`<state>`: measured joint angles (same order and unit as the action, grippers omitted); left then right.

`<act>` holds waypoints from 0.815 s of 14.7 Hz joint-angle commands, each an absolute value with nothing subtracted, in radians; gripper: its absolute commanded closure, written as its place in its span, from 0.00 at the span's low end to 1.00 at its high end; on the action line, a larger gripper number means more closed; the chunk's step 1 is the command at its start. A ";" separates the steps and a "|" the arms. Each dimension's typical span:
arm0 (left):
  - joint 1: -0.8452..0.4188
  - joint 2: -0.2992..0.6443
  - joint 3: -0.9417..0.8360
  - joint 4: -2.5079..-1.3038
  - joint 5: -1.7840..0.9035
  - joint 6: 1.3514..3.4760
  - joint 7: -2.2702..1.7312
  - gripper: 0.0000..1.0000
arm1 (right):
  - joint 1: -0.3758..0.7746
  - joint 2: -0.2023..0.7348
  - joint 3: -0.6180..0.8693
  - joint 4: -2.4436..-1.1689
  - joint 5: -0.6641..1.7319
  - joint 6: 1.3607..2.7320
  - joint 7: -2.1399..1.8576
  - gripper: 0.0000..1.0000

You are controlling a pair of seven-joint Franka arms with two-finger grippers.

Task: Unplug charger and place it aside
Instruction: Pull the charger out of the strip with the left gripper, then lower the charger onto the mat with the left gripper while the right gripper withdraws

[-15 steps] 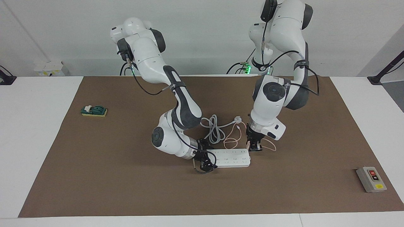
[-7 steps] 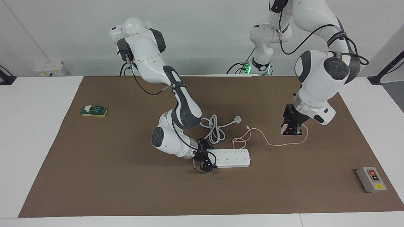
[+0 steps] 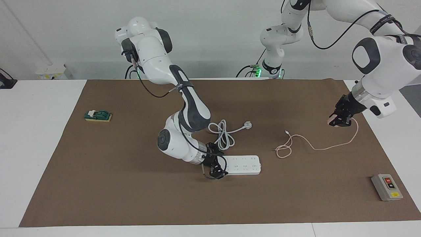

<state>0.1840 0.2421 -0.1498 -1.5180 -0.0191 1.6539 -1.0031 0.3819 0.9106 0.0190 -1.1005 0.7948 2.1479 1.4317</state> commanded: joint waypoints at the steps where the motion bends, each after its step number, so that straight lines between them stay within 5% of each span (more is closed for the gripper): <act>1: 0.193 0.157 -0.152 -1.693 -0.029 1.768 -0.881 1.00 | 0.359 0.807 0.028 -1.196 0.782 2.146 1.427 0.00; 5: 0.210 0.092 -0.153 -1.873 -0.029 1.954 -0.867 0.95 | 0.311 0.666 0.002 -1.273 0.772 2.042 1.424 0.00; 6: 0.212 0.089 -0.153 -1.893 -0.029 1.974 -0.867 0.70 | 0.296 0.640 -0.008 -1.275 0.750 1.995 1.419 0.00; 8: 0.210 0.080 -0.153 -1.911 -0.029 1.980 -0.867 0.53 | 0.249 0.588 -0.009 -1.275 0.697 1.906 1.398 0.00; 9: 0.206 0.081 -0.153 -1.904 -0.029 1.971 -0.870 0.05 | 0.201 0.515 -0.009 -1.290 0.636 1.820 1.338 0.00; 12: 0.195 0.089 -0.156 -1.858 -0.025 1.904 -0.868 0.00 | 0.140 0.404 -0.009 -1.324 0.499 1.659 1.092 0.00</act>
